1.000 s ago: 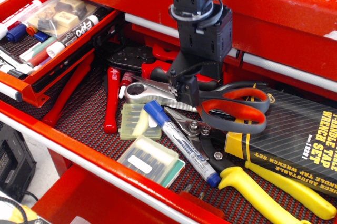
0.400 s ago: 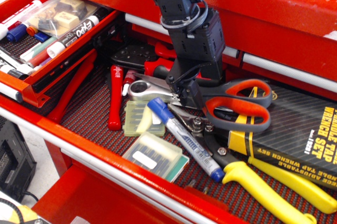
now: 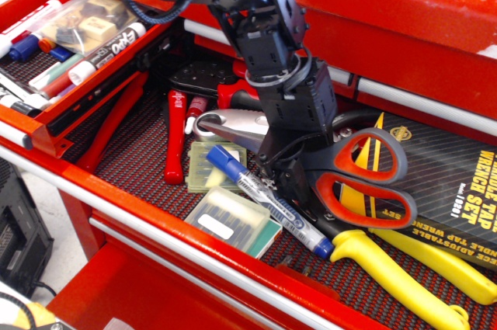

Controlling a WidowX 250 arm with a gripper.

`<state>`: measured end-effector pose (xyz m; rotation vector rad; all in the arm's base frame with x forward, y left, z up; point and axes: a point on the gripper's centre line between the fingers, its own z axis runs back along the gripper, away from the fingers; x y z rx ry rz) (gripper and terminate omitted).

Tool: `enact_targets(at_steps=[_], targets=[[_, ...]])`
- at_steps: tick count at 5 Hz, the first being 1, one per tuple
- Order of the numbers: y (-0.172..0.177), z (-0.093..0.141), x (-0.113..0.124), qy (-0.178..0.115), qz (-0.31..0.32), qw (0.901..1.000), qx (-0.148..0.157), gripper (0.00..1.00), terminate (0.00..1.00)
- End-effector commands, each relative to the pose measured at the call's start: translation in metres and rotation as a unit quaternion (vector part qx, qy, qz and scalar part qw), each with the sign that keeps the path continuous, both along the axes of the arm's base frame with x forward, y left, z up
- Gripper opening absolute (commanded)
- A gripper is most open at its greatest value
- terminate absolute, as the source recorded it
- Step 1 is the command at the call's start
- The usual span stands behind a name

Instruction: Pick up scissors and put into drawer

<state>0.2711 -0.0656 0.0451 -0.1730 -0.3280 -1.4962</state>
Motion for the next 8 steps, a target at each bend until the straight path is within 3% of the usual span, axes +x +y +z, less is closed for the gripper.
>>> enact_targets(at_steps=[1,2,4,5,6,7,8], targets=[[-0.008,0.009,0.004,-0.005,0.006,0.9999,-0.007,0.00,0.00],[-0.012,0.016,0.000,-0.001,0.018,0.9998,0.001,0.00,0.00],[-0.012,0.066,-0.013,0.023,0.063,0.9970,0.039,0.00,0.00],[-0.001,0.088,-0.017,-0.010,0.132,0.9895,0.060,0.00,0.00],[0.031,0.103,-0.019,-0.050,0.153,0.9796,0.120,0.00,0.00],[0.073,0.108,-0.019,-0.073,0.232,0.9628,0.117,0.00,0.00],[0.110,0.107,-0.020,-0.082,0.225,0.9604,0.143,0.00,0.00]])
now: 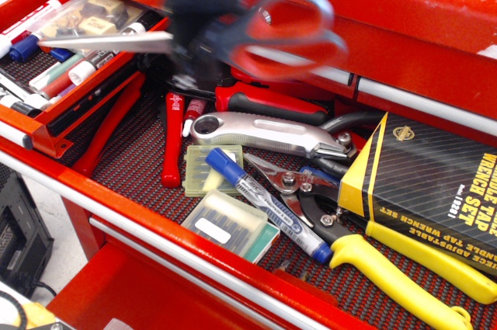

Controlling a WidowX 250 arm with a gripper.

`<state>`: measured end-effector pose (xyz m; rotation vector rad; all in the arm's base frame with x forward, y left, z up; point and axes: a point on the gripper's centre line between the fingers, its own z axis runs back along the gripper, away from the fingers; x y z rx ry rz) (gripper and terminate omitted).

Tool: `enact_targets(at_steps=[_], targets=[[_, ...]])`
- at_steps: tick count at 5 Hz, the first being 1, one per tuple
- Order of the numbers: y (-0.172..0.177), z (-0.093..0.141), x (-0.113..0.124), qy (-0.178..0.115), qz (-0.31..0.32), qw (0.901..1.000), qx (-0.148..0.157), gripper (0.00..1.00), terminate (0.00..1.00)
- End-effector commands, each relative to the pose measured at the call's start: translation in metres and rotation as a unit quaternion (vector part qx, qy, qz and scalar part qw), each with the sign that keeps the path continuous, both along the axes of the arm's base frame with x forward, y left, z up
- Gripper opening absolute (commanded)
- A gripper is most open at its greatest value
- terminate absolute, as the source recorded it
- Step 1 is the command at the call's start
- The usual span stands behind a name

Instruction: Pick up scissors and put into drawer

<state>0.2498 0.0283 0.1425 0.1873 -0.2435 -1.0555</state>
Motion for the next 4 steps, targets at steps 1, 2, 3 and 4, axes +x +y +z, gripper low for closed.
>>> enact_targets(at_steps=[1,2,3,4], targets=[[0.043,0.009,-0.006,-0.017,0.006,0.9984,0.053,0.00,0.00],[0.071,0.005,-0.015,-0.025,0.016,0.9964,0.079,0.00,0.00],[0.097,0.005,-0.014,-0.055,0.013,0.9936,0.098,0.00,0.00],[0.122,0.002,-0.008,-0.107,0.029,0.9906,0.080,0.00,1.00]])
